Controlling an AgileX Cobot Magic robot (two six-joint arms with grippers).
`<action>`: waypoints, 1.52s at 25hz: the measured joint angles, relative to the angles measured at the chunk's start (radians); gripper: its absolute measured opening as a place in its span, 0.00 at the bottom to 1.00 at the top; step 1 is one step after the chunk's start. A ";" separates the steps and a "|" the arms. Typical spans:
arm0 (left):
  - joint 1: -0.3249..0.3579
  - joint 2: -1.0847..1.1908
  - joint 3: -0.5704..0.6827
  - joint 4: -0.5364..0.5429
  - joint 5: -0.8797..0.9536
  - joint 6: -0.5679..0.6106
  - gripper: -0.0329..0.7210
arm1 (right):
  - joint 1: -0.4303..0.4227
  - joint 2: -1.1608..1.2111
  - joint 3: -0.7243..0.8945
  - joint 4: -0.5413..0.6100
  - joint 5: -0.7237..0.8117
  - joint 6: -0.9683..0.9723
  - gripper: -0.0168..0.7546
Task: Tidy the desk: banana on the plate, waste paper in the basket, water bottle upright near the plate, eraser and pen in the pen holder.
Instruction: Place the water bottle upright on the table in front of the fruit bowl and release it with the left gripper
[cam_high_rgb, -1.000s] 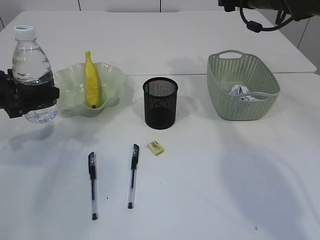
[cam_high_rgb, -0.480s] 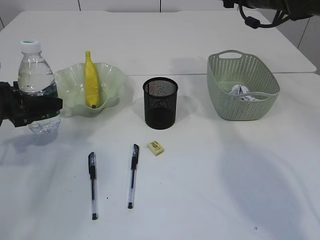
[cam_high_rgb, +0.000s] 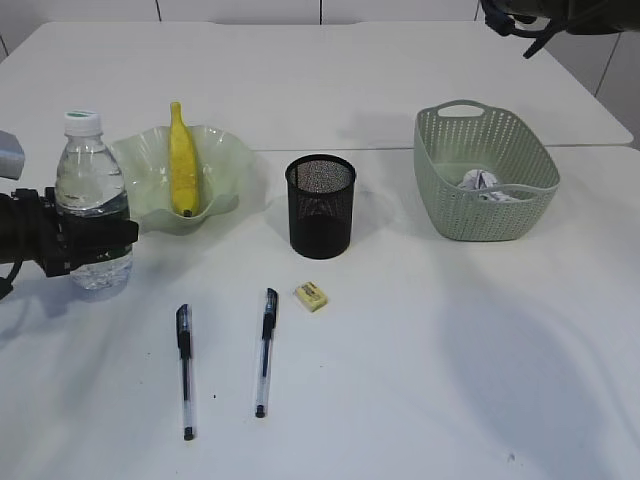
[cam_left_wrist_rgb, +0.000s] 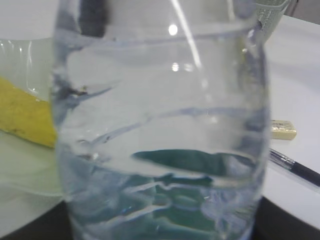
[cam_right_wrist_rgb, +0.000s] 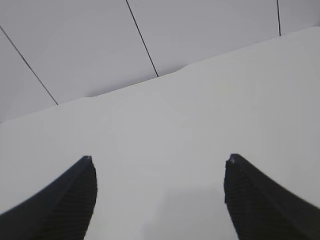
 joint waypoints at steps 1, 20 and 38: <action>-0.007 0.000 0.000 0.000 -0.001 0.002 0.54 | 0.000 0.000 0.000 0.027 0.000 0.000 0.79; -0.079 0.000 0.000 -0.002 -0.001 0.017 0.54 | 0.000 0.000 0.000 0.215 -0.142 -0.429 0.79; -0.079 0.000 0.000 -0.004 -0.001 0.017 0.54 | 0.000 0.000 0.000 0.225 -0.182 -0.752 0.79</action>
